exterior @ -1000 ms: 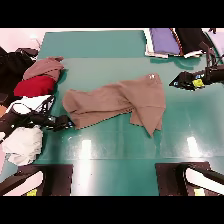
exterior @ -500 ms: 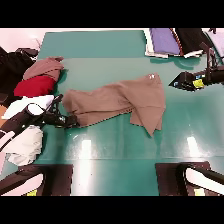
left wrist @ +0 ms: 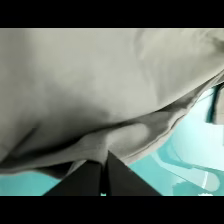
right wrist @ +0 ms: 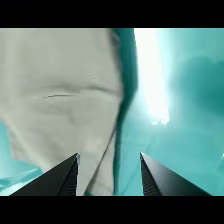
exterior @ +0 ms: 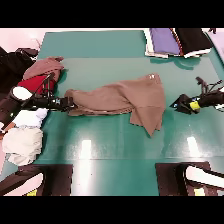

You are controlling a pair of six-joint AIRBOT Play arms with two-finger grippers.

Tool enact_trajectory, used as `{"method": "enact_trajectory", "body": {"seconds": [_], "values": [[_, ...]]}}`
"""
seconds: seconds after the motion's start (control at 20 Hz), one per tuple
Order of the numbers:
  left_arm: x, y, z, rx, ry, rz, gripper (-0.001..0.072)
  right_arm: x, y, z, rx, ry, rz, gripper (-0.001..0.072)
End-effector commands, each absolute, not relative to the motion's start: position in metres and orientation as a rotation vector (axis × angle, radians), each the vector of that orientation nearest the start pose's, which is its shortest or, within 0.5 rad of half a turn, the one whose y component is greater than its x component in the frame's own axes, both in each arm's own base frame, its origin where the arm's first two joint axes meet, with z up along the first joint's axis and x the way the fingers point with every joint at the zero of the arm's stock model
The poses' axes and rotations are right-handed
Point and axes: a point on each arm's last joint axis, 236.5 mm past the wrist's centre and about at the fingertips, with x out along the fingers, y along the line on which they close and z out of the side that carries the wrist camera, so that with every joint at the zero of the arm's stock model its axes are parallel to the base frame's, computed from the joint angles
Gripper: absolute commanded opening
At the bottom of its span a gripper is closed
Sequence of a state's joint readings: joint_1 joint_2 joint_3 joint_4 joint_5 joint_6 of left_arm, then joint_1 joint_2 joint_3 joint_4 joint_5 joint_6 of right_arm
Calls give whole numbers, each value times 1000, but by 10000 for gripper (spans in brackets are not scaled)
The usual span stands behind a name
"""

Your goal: Fold the shirts.

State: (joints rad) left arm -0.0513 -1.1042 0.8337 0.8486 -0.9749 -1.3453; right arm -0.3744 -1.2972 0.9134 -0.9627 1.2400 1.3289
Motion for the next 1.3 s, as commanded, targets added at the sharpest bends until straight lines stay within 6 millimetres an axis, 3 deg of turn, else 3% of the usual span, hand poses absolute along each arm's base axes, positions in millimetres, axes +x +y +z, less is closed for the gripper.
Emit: {"method": "enact_trajectory", "body": {"seconds": [0.0,0.1,0.25,0.3,0.35,0.45,0.6,0.85,0.95,1.05,1.25], "values": [[341,-148,21,-493,1146,-446,28,339,21,-77,745,1399,174,451],[342,-148,21,-493,1144,-445,28,352,31,-83,726,1406,196,449],[341,-148,21,-493,1148,-447,29,368,41,-84,680,1402,227,351],[339,-148,20,-492,1154,-450,28,373,43,-80,666,1390,236,210],[337,-149,20,-490,1165,-456,29,377,42,-74,649,1369,246,118],[333,-150,21,-480,1180,-469,28,384,37,-51,615,1308,251,12],[338,-151,43,-439,1158,-499,28,383,21,-3,505,1232,253,12],[363,-155,123,-358,1011,-568,28,373,17,89,401,1095,297,12],[367,-156,147,-337,967,-587,28,369,17,108,370,1058,295,11],[364,-155,141,-322,990,-583,28,356,22,96,385,1102,304,12],[343,-127,81,-220,1155,-482,28,341,18,43,466,1178,252,41]]}}
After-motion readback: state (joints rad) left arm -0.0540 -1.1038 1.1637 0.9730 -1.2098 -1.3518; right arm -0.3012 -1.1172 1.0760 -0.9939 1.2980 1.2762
